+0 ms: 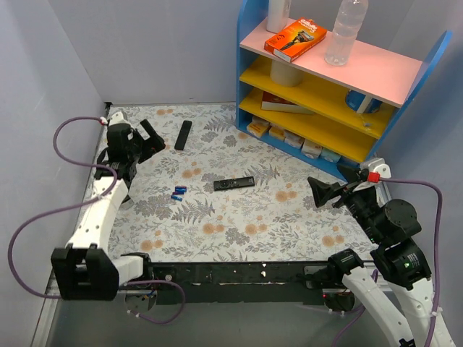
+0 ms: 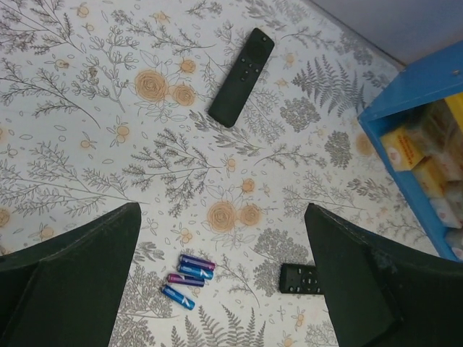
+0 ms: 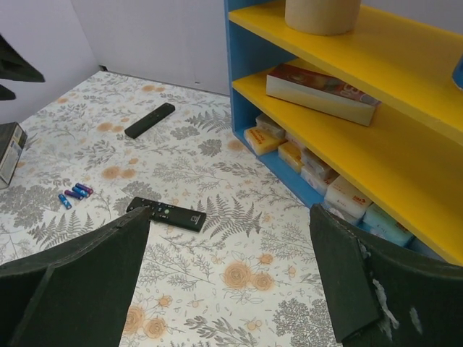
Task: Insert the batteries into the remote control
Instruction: Pick up the remote control from the center of the board.
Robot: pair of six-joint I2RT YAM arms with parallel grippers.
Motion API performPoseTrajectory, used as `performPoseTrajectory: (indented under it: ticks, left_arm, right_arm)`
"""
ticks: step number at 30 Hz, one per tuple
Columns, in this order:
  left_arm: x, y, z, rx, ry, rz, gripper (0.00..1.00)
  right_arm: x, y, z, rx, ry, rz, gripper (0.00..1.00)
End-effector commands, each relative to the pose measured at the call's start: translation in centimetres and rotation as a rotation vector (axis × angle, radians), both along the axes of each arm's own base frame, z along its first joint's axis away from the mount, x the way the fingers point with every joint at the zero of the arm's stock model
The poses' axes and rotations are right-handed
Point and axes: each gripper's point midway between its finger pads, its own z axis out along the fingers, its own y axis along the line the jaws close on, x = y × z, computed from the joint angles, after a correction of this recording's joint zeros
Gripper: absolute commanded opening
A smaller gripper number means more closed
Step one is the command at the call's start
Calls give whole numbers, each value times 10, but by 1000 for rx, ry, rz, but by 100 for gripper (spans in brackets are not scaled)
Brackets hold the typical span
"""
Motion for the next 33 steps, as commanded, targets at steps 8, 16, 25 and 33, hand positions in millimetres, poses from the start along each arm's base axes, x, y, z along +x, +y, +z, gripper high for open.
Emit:
performPoseTrajectory:
  ticks: [8,16,25,33]
  left_arm:
    - [106,2,-62,87,191,-21,98]
    - [160,-11,-131,128,289,-107,98]
    - [181,-41,-166,242,275,-259,98]
    - [184,-47,-199,319,333,-275,98]
  right_arm:
    - [5,17,-13,12,54,67,98]
    - [8,16,-25,11,121,46,98]
    - [11,20,-36,56,193,42,98]
    - [10,22,-36,95,223,41,98]
